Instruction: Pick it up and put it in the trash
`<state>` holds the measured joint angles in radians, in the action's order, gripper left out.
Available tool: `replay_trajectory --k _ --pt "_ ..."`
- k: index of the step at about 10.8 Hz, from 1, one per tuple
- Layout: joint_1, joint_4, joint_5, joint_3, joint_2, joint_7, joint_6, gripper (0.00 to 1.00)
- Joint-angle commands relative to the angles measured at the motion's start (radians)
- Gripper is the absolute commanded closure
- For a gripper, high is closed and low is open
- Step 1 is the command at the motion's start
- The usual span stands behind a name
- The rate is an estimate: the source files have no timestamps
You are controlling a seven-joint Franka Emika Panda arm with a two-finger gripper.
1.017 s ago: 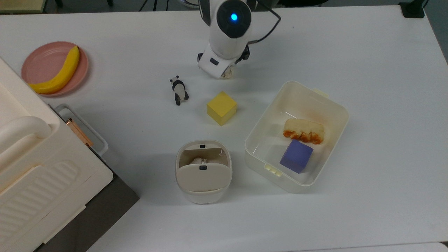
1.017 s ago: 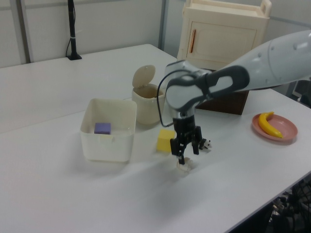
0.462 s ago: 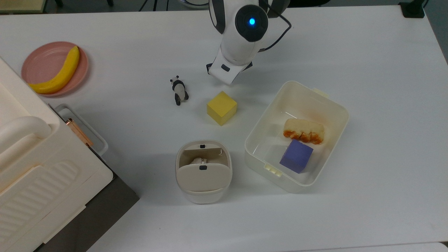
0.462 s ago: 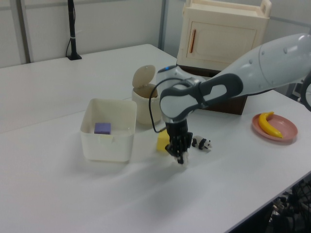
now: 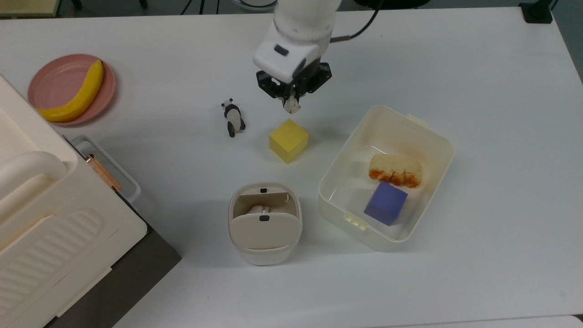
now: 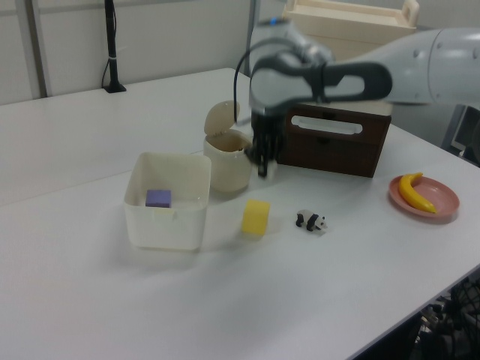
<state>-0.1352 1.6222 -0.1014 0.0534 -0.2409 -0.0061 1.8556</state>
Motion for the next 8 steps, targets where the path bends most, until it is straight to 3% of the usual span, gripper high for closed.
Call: replay_trajectory --k 1,3,5,6,7,8 --pt "-0.004 -0.123 -0.015 -0.068 -0.052 -0.020 0.191 0.96" --pt "-0.006 -0.126 -0.024 -0.098 -0.112 0.029 0.371 0.94" --pt "-0.004 -0.192 -0.119 -0.104 -0.200 0.147 0.486 0.88" --pt "-0.007 -0.223 -0.167 -0.106 -0.239 0.179 0.499 0.73" --pt "-0.009 -0.247 -0.185 -0.106 -0.262 0.223 0.508 0.44" --pt "-0.009 -0.252 -0.195 -0.106 -0.268 0.288 0.514 0.00"
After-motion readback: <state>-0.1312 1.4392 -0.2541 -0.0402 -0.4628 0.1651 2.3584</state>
